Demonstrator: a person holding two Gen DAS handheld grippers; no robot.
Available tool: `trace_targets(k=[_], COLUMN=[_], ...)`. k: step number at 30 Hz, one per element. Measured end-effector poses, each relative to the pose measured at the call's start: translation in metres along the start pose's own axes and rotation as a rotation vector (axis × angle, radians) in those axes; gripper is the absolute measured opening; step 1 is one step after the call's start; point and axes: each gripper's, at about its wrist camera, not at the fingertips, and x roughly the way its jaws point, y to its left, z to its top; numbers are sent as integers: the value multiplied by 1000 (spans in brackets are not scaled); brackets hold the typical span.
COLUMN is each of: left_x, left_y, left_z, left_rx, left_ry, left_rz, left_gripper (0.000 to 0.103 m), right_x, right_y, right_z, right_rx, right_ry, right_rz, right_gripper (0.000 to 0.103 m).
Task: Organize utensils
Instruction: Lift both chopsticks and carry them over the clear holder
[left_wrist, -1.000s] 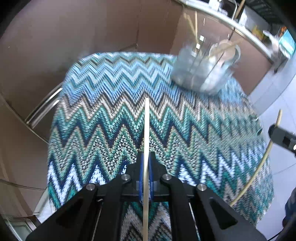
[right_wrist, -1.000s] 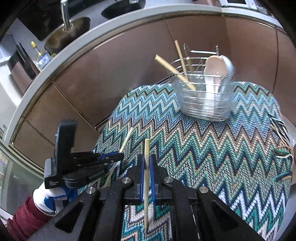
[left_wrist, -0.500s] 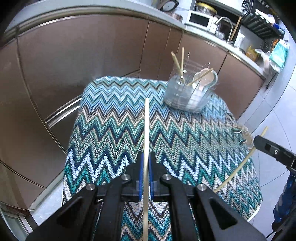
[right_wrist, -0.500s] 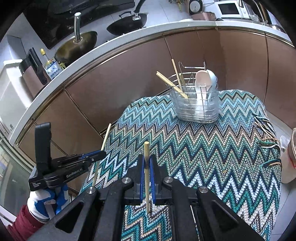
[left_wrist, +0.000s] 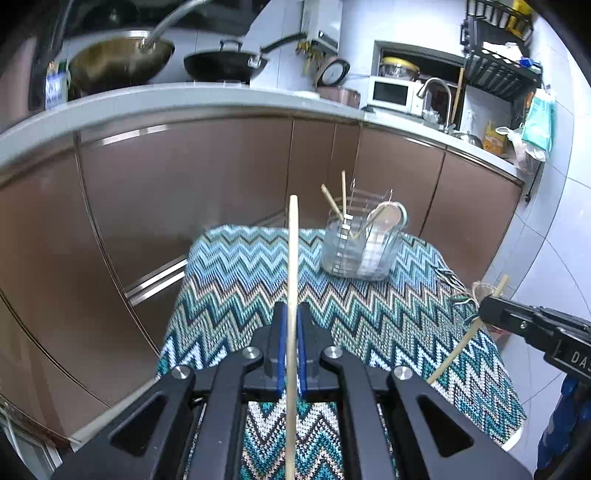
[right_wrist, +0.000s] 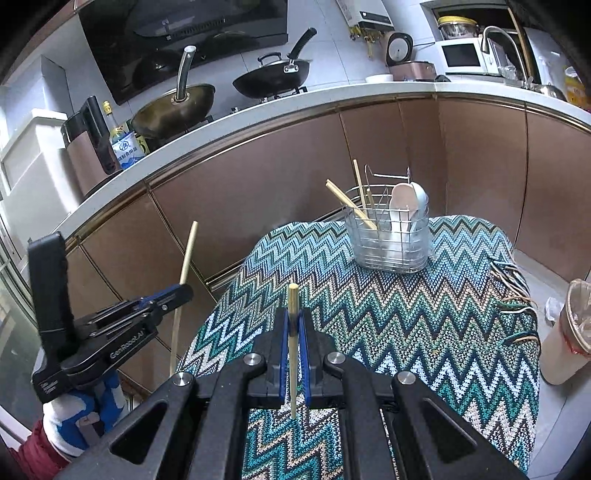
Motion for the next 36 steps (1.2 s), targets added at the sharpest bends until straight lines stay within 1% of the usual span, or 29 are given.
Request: trace_targets(k=[7, 14, 24, 29, 36], left_x=[-20, -22, -1, 15, 39], left_y=[-19, -34, -55, -63, -62], left_z=[4, 14, 28, 36, 53], left_rx=[55, 85, 119, 128, 116], left_ry=[-90, -141, -157, -147, -145], left_rz=[34, 34, 10, -5, -19], left_gripper=[5, 5, 5, 5, 5], right_x=[-8, -14, -18, -19, -24], right_y=[2, -5, -22, -30, -39], right_z=[3, 10, 30, 40, 59], right_rx=[-7, -4, 12, 13, 13], right_ry=[-30, -61, -104, -123, -158], right_rz=[-2, -2, 9, 20, 34], right_gripper=[6, 6, 6, 6, 6])
